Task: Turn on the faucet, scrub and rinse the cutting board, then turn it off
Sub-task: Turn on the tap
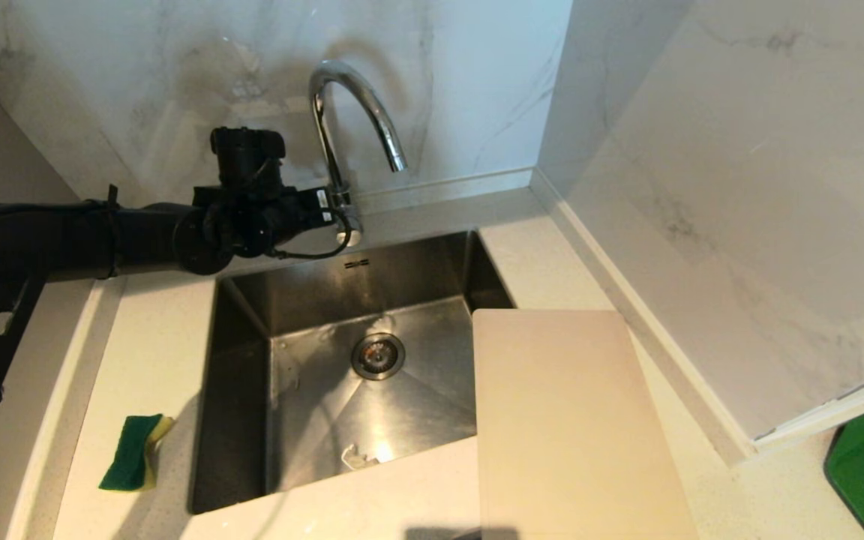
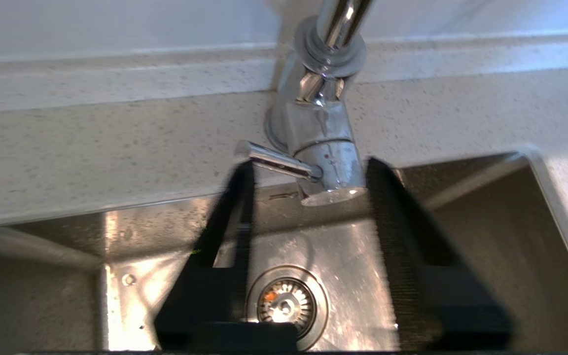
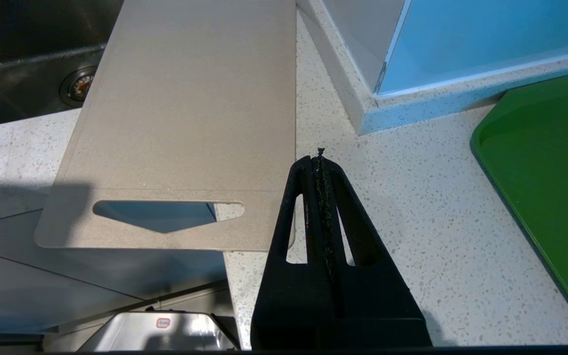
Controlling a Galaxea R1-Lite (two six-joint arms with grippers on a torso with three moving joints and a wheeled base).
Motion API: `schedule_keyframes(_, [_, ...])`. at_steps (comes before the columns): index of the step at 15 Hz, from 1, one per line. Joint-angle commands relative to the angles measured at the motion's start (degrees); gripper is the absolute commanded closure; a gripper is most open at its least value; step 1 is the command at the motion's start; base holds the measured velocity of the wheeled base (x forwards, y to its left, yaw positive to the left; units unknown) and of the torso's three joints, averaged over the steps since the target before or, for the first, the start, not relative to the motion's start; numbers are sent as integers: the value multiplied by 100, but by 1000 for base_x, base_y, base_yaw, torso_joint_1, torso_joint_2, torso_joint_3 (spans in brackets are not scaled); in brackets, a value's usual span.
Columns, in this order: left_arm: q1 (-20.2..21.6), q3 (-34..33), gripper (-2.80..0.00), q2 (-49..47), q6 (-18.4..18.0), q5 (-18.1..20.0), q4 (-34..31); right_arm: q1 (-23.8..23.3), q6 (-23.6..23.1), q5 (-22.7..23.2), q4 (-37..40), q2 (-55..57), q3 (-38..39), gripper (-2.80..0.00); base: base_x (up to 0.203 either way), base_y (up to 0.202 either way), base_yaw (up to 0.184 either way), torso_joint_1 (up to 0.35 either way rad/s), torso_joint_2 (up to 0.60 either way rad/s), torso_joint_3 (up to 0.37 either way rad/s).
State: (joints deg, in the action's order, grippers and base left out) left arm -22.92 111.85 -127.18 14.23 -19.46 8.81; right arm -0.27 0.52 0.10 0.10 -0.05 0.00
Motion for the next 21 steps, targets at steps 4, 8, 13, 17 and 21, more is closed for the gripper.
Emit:
schedule_keyframes(4, [-141,56,-280,-91,-381,-1283,255,9,0,-1,-1,-4,0,0,0,0,0,0,0,0])
schedule_keyframes(8, [-185,65,-280,-412,-439,-1810,777,0,0,-1,-1,-4,0,0,0,0,0,0,0,0])
schedule_keyframes(13, [-355,63,-280,-707,-412,-2196,1733,0,0,-1,-1,-4,0,0,0,0,0,0,0,0])
schedule_keyframes(17, [-376,65,-280,-1065,-534,-2362,2234,0,0,-1,-1,-4,0,0,0,0,0,0,0,0])
schedule_keyframes(21, [-313,79,-280,-1239,-632,-2352,2388,1,0,-1,-1,-4,0,0,0,0,0,0,0,0])
